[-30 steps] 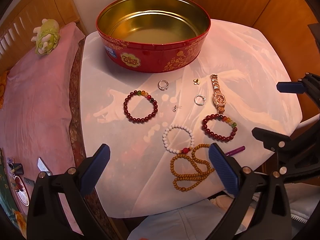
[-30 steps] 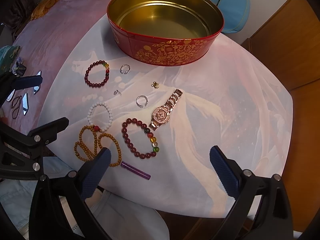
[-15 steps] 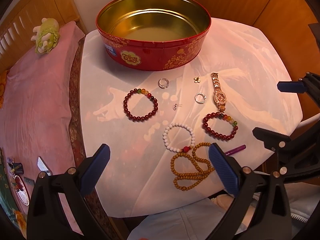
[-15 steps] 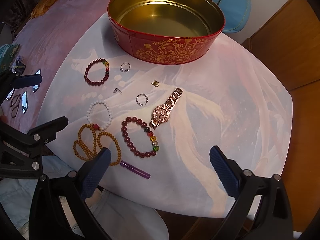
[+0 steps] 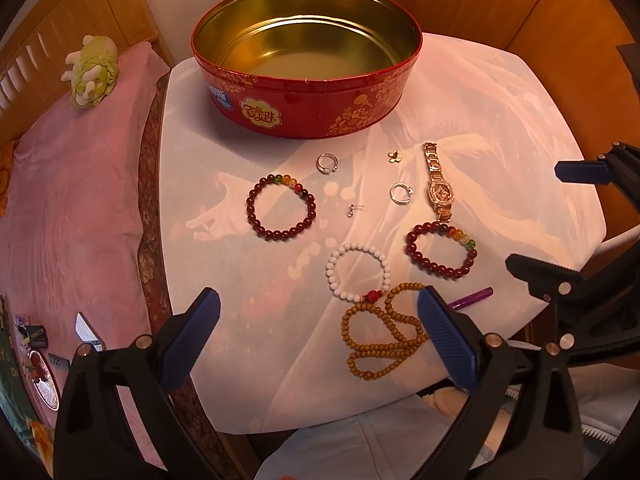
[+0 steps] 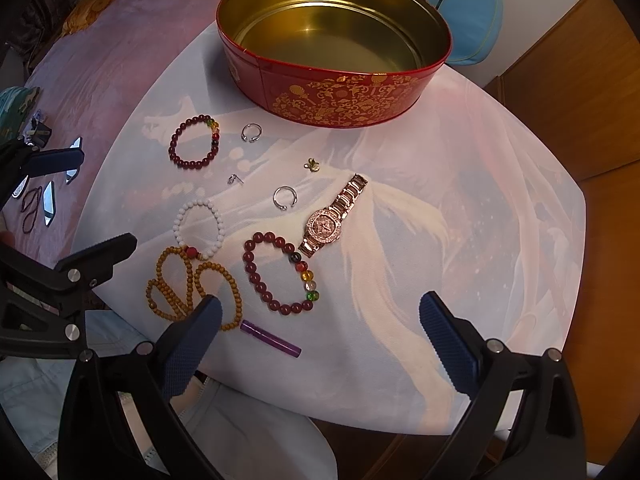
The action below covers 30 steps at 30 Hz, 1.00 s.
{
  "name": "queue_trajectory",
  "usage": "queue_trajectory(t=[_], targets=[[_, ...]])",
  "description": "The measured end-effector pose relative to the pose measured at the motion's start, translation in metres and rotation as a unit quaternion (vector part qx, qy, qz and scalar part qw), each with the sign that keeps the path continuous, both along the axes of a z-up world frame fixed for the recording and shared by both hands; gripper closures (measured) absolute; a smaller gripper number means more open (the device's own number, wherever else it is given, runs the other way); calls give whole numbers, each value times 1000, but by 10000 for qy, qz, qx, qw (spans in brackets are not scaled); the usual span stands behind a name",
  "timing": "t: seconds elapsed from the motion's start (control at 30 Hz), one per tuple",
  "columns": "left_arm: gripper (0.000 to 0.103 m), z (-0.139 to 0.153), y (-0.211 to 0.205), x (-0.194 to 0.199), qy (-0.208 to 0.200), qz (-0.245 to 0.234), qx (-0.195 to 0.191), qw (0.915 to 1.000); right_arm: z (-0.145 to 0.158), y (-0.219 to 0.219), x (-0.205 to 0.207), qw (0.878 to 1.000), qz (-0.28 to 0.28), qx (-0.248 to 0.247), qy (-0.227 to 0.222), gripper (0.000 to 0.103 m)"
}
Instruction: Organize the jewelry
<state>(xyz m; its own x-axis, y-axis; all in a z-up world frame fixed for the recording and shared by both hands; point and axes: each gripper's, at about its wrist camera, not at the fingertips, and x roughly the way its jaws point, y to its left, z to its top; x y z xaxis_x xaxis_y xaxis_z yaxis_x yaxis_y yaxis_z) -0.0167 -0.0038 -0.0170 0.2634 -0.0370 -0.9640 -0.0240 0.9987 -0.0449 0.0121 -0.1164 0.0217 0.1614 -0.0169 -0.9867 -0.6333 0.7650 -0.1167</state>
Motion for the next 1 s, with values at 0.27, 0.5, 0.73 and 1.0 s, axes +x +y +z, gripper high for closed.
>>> queue_trajectory(t=[0.27,0.5,0.73,1.0], targets=[[7,-3,1,-1,51,32,-49,10000,-3,-3,1,9999,-85,51,81,4],[7,-12,20,0,45,313,-580,9978,-3,-16,11,9988,-430,217,-14,4],[7,-30,52,-8,-136,586,-244,9979,-10,-43,22,9944,-920,446,-277,4],[7,-62,34,11,-5,59,232,9997,-38,-65,27,9896,-1101,892,249,4]])
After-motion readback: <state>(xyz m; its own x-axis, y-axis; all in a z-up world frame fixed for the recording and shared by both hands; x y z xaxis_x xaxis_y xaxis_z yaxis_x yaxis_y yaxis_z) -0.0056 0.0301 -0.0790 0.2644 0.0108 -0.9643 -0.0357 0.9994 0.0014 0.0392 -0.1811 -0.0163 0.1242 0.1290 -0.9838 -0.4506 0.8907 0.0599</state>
